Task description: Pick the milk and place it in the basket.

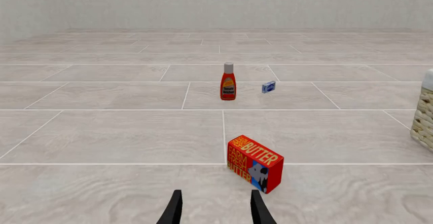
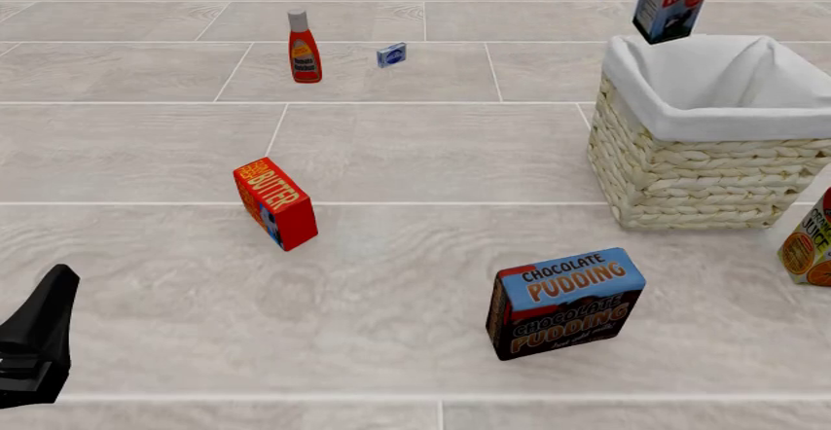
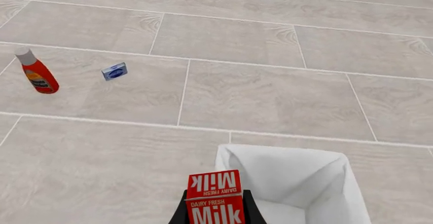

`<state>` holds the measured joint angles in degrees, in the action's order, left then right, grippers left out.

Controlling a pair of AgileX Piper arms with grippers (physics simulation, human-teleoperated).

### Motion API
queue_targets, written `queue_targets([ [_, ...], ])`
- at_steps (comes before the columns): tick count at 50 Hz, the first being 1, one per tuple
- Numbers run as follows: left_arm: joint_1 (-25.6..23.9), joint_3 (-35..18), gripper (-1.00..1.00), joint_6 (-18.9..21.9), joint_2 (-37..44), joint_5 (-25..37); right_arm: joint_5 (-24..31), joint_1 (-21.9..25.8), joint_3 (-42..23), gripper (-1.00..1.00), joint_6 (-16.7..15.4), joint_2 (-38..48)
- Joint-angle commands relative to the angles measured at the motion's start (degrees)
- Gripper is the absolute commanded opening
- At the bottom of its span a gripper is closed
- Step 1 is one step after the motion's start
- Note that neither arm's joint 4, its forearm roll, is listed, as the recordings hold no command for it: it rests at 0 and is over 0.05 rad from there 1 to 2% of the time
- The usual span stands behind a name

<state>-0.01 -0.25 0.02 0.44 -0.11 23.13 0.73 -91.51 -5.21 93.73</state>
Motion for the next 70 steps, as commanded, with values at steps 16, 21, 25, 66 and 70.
queue_targets([
  [16, 0.0, 0.0, 1.0, 0.0, 0.0, 0.0, -1.6, -9.6, -3.2, -1.0, 0.2, 5.5],
  [21, 0.0, 0.0, 1.0, 0.0, 0.0, 0.0, -2.9, -11.3, -2.2, -1.0, 0.4, 6.6],
  [25, 0.0, 0.0, 1.0, 0.0, 0.0, 0.0, -3.5, -11.9, -1.6, -1.0, 0.3, 7.0],
  [66, 0.0, 0.0, 1.0, 0.0, 0.0, 0.0, -8.9, -13.4, 0.6, -1.0, 2.2, 17.1],
  [70, 0.0, 0.0, 1.0, 0.0, 0.0, 0.0, -9.3, -13.4, 1.1, -1.0, 2.2, 17.9],
])
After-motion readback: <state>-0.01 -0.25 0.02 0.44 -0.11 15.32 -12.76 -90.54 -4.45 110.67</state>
